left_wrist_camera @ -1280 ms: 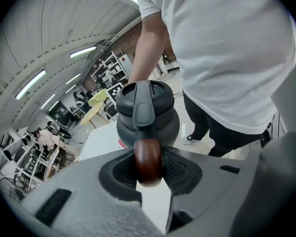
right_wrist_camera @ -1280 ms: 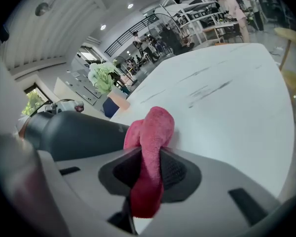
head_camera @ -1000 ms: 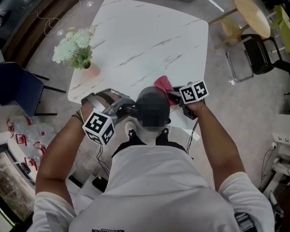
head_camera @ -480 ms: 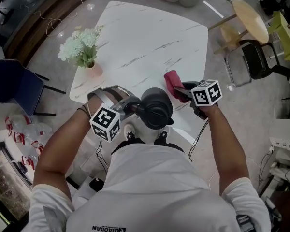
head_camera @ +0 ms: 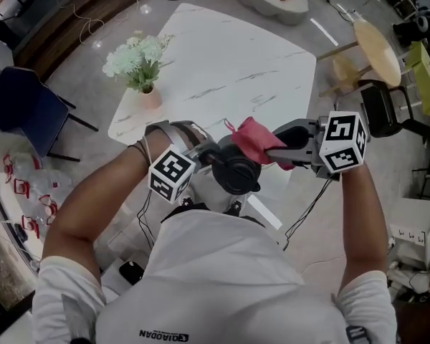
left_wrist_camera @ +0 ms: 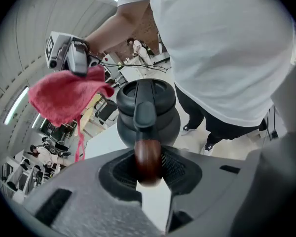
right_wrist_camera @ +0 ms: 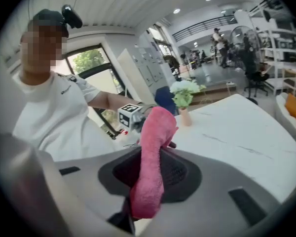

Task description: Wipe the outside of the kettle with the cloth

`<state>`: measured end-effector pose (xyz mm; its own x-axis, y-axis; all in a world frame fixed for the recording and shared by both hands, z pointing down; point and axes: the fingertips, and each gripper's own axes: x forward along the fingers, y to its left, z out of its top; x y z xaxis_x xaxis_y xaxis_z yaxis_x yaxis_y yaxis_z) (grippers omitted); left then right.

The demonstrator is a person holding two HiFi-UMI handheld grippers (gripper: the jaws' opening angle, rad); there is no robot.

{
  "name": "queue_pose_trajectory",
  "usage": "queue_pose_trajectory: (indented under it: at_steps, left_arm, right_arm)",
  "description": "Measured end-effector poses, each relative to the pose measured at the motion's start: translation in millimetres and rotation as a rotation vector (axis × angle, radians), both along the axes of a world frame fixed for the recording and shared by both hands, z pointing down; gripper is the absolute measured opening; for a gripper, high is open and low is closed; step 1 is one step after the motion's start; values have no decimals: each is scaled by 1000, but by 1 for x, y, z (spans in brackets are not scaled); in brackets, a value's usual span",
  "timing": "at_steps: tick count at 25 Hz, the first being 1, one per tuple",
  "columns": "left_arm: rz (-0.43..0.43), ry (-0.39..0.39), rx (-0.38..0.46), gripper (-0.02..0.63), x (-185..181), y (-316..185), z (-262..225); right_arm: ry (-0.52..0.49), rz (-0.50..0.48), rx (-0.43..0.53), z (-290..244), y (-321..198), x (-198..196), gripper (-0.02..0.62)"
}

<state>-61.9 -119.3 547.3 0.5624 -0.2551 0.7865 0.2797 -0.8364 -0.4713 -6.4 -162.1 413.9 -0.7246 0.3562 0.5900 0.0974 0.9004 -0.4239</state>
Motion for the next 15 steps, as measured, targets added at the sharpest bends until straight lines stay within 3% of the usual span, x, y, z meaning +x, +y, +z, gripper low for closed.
queue_pose_trajectory:
  at_steps: [3, 5, 11, 15]
  left_arm:
    - [6, -6, 3, 101, 2, 0, 0]
    - [2, -9, 5, 101, 3, 0, -1]
    - [12, -36, 56, 101, 3, -3, 4]
    - [10, -51, 55, 101, 4, -5, 3]
  right_arm:
    - [14, -197, -96, -8, 42, -3, 98]
    - [66, -262, -111, 4, 52, -4, 98]
    - [259, -275, 67, 62, 15, -23, 98]
    - [383, -363, 154, 86, -1, -35, 97]
